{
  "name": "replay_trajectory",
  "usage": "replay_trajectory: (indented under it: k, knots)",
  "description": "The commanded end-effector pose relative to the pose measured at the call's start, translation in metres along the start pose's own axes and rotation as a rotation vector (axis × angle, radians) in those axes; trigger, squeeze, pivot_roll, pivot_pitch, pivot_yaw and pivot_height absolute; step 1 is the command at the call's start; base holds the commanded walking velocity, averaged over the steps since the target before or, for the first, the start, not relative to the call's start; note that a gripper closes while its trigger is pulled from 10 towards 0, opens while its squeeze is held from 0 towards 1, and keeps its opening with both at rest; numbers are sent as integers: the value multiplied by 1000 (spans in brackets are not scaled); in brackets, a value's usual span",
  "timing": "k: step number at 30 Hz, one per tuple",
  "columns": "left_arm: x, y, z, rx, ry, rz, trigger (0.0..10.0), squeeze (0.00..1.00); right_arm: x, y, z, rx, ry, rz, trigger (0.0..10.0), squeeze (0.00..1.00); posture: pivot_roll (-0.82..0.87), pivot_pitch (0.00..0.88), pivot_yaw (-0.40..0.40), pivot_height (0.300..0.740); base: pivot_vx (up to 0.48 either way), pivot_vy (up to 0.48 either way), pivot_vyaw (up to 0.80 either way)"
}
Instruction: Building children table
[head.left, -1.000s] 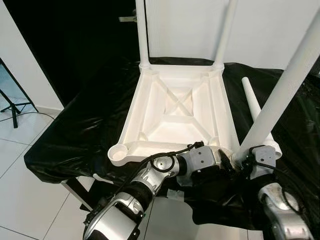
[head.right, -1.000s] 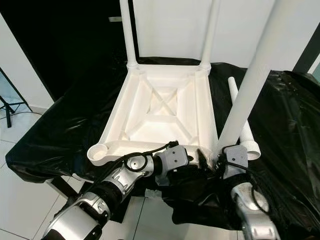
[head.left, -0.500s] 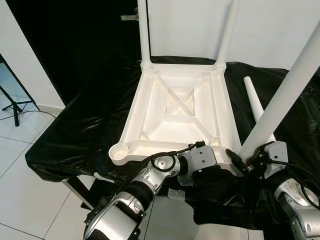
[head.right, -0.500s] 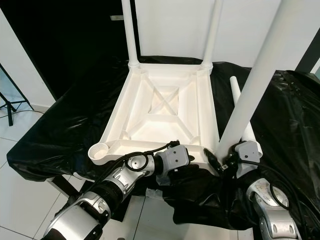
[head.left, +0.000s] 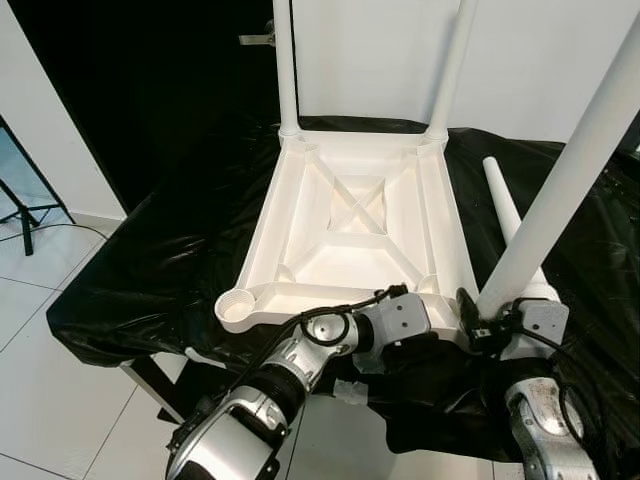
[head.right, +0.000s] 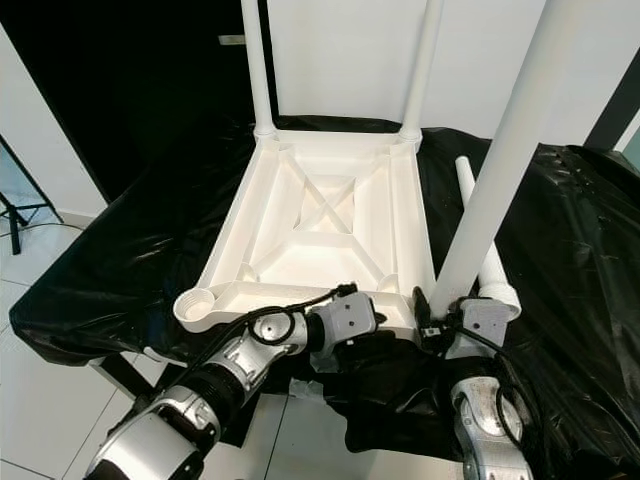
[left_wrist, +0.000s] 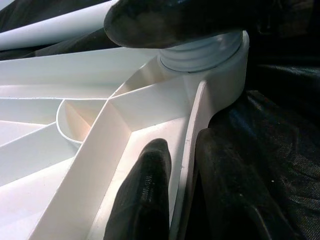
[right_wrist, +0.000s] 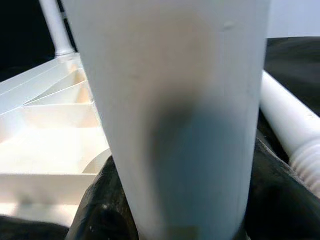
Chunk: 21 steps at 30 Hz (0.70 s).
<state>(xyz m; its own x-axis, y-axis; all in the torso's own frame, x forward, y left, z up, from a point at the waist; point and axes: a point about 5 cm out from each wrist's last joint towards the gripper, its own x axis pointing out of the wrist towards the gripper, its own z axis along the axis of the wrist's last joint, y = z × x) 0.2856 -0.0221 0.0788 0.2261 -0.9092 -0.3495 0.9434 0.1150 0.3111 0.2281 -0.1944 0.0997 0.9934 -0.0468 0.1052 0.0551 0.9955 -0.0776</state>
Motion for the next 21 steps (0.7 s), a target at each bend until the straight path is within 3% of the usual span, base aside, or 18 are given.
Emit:
replay_trajectory:
  k: [1,2,3,4,5,7,8,14,15,21]
  knots:
    - [-7,-21,-37,-107,139,-30,10000,0,-2,-4,-11,-24,61,-36,0,0,146,0,-15,740,0,0,0]
    - [-8,-20,-38,-106,141,-31,10000,0,-2,-3,-12,-11,66,-31,7333,0,149,0,-5,740,0,0,0]
    - [-8,-20,-38,-106,141,-31,10000,0,-2,-3,-12,-11,66,-31,7333,0,149,0,-5,740,0,0,0]
    - [-9,-20,-38,-105,144,-32,10000,0,-2,-1,-12,-5,68,-29,9490,0,149,0,-2,740,0,0,0]
    - [-10,-20,-39,-101,149,-38,10000,0,-2,1,-13,-3,70,-26,10000,0,153,0,4,740,0,0,0]
    - [-12,-20,-40,-96,154,-45,10000,0,-3,3,-13,-3,70,-26,10000,0,155,0,5,740,0,0,0]
    - [-13,-19,-41,-96,156,-45,10000,0,-3,3,-14,3,70,-30,10000,1000,155,0,10,740,0,0,0]
    - [-13,-17,-40,-94,157,-40,10000,0,-2,4,-15,-2,67,-13,10000,1000,149,0,13,740,0,0,0]
    - [-13,-16,-39,-92,156,-40,10000,0,-2,5,-14,-24,61,17,10000,0,145,0,16,740,0,0,0]
    - [-10,-16,-36,-84,149,-51,10000,0,-2,1,-10,-100,41,218,10000,0,135,0,30,740,0,0,0]
